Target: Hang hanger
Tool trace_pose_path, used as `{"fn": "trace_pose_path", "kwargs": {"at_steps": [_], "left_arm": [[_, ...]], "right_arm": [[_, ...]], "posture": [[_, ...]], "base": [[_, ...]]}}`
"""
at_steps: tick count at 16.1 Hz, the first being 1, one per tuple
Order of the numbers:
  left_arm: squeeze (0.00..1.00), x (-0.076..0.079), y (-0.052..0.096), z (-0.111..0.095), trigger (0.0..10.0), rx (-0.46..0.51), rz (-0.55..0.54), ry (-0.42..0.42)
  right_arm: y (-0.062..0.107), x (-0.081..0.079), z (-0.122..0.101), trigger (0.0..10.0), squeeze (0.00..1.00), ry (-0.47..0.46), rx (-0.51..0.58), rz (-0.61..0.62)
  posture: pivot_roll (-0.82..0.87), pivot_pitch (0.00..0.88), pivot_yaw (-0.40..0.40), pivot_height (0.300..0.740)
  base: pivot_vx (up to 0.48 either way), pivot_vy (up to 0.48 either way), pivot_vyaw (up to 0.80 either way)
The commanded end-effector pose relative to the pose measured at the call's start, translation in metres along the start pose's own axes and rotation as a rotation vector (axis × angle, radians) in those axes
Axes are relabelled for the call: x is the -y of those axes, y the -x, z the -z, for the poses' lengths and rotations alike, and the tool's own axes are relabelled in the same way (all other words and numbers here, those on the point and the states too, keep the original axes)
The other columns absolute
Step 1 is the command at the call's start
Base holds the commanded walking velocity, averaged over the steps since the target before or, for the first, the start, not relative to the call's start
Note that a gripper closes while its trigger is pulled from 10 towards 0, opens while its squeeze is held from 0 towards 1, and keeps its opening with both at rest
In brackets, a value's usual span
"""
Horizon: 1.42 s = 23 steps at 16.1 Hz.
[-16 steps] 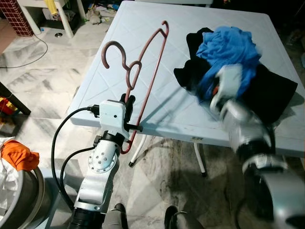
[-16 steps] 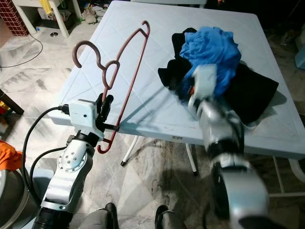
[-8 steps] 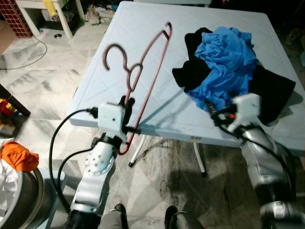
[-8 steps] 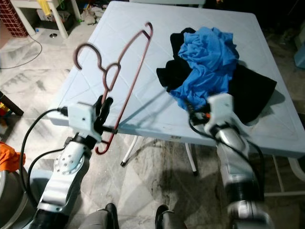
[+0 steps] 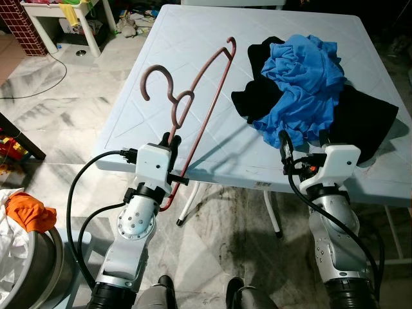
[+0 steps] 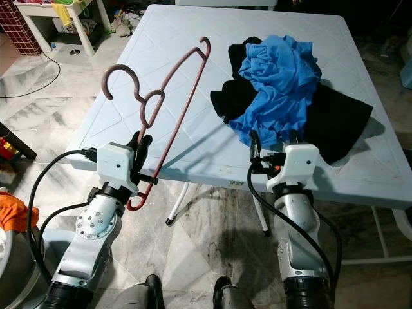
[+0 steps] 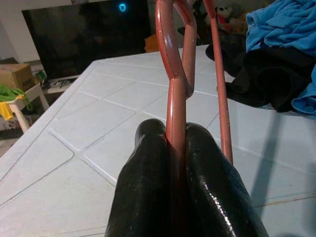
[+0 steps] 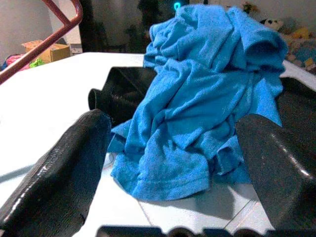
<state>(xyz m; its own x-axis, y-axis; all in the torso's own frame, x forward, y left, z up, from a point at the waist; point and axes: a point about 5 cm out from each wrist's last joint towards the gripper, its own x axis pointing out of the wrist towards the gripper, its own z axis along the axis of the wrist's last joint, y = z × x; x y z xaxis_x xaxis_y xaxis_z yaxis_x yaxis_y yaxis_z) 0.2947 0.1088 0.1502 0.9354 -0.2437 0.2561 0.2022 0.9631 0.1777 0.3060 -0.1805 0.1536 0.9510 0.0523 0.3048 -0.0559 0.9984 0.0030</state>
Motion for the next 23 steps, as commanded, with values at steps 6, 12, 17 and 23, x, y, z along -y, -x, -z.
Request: {"fn": "trace_pose_path", "kwargs": {"at_steps": [6,12,17,23], "left_arm": [[0.00,0.000,0.009,0.026,10.0,-0.128,-0.023,-0.050],[0.00,0.000,0.005,0.027,10.0,-0.121,-0.028,-0.066],[0.00,0.002,0.003,0.027,10.0,-0.115,-0.022,-0.077],[0.00,0.004,0.003,0.027,10.0,-0.107,-0.015,-0.083]], "right_arm": [[-0.011,0.003,-0.004,10.0,1.00,0.009,-0.017,0.004],[-0.016,0.002,-0.004,10.0,1.00,0.000,-0.019,-0.011],[-0.018,0.004,-0.004,10.0,1.00,-0.004,-0.020,-0.011],[-0.021,0.004,-0.005,10.0,1.00,-0.009,-0.020,-0.019]], "posture": [[-0.02,0.191,-0.006,0.740],[-0.02,0.186,-0.002,0.740],[-0.02,0.182,-0.001,0.740],[-0.02,0.180,-0.004,0.740]], "base": [[0.000,0.000,0.00],[0.000,0.000,0.00],[-0.100,0.000,0.00],[-0.291,0.000,0.00]]}}
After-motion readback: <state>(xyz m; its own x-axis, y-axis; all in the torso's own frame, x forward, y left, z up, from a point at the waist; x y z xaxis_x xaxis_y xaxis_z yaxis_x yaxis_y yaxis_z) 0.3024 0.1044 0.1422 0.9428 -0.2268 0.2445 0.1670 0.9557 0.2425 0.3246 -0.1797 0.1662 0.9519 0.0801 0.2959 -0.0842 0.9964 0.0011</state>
